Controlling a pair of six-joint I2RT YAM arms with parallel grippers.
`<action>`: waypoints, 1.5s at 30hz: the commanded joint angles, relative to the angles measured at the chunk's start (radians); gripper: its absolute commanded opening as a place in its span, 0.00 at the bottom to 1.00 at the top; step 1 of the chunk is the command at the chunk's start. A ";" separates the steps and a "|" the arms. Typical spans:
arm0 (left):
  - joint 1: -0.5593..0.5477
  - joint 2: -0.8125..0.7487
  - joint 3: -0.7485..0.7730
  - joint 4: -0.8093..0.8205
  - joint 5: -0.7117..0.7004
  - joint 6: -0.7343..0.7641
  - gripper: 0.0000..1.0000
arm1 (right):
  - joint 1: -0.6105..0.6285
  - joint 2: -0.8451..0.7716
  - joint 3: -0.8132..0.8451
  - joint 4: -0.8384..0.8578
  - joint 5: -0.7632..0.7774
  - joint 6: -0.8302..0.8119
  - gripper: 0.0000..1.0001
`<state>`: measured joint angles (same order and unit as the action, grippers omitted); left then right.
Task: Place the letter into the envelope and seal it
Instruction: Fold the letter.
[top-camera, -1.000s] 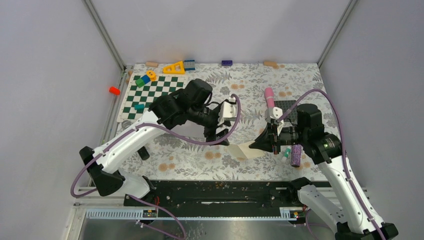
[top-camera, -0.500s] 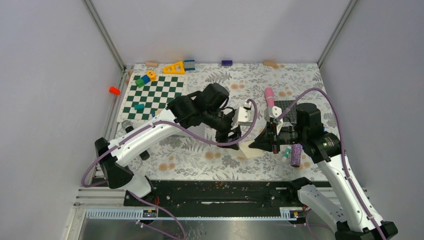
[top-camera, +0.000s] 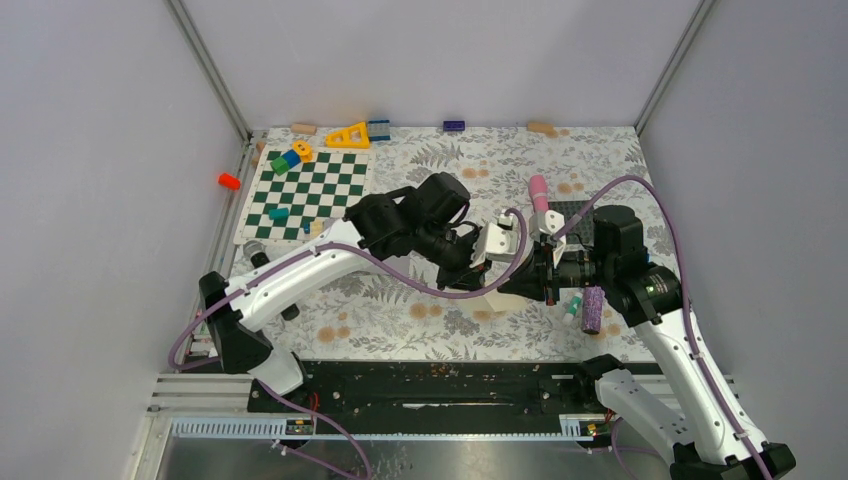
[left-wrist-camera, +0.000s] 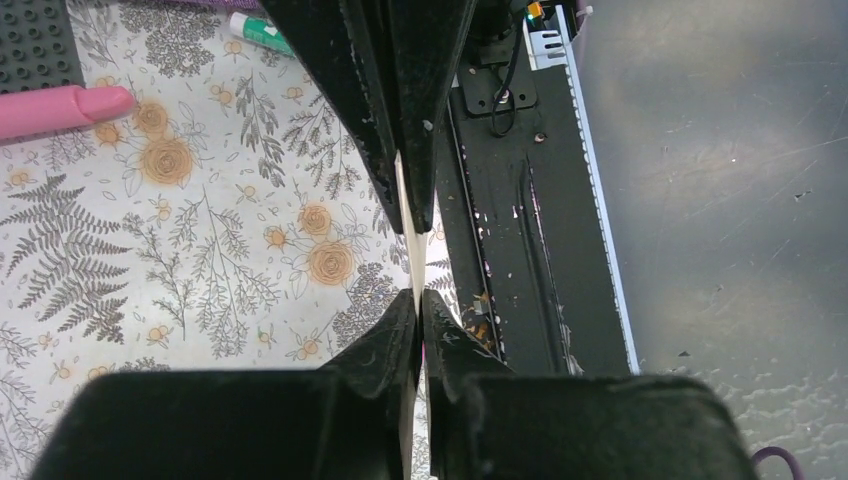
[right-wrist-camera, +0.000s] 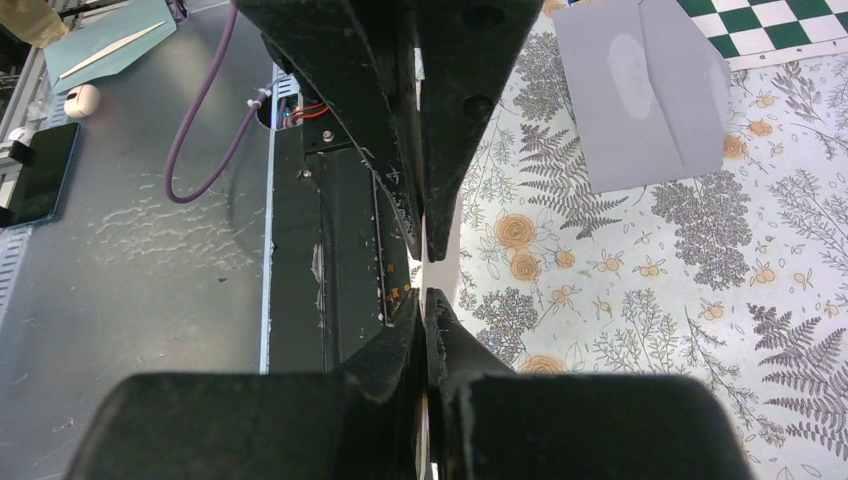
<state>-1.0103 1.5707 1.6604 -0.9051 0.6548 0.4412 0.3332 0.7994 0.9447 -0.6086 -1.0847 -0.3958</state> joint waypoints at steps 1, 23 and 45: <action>-0.011 0.000 0.037 0.007 -0.012 0.005 0.00 | -0.005 -0.012 -0.005 0.050 0.003 0.019 0.00; 0.059 -0.129 -0.024 0.107 0.071 -0.079 0.00 | -0.026 0.001 -0.015 0.019 0.020 -0.017 0.93; 0.074 -0.120 -0.004 0.103 0.093 -0.092 0.34 | -0.039 0.045 0.005 -0.013 -0.080 -0.006 0.00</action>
<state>-0.9390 1.4425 1.6054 -0.8364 0.7471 0.3653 0.2996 0.8444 0.9318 -0.6239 -1.1461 -0.3969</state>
